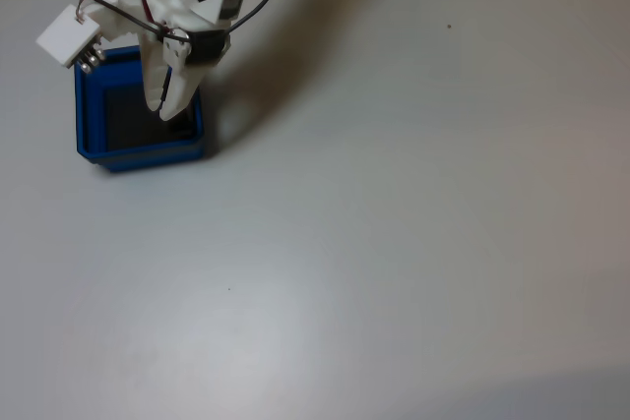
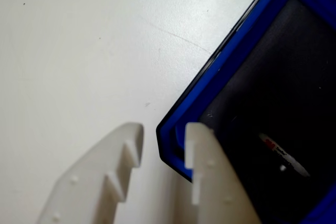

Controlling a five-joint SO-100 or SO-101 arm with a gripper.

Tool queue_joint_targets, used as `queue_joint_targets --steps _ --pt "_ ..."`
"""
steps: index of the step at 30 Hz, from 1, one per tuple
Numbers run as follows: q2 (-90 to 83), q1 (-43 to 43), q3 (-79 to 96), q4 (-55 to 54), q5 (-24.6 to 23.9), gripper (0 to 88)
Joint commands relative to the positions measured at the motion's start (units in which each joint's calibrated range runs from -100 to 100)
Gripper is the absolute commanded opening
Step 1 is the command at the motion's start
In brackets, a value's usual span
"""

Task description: Pick the black tape roll and drop it in the blue box

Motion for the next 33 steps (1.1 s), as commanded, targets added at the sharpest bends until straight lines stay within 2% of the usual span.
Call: queue_joint_targets --steps 1,7,16,33 --pt "-3.68 -0.21 -3.10 -1.03 0.25 1.6" --pt "-3.85 -2.84 -3.28 -1.03 0.78 1.6" --pt "-3.68 -14.28 -3.10 -1.03 7.26 1.6" --pt "-3.68 -37.24 -2.92 -1.03 7.52 1.6"
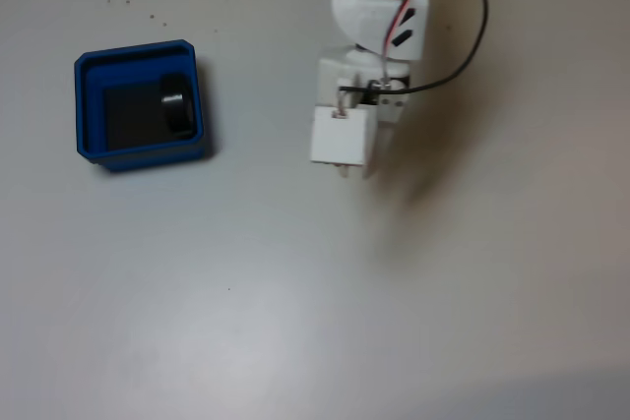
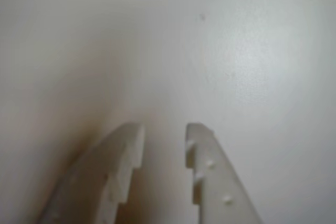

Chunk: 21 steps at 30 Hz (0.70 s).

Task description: Pick the black tape roll and drop it in the blue box

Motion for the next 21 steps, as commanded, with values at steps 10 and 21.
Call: queue_joint_targets --steps 10,21 --pt "-3.68 -10.80 -2.92 -1.03 0.43 1.6" --pt "-9.45 -11.10 -2.65 -0.95 9.11 1.6"
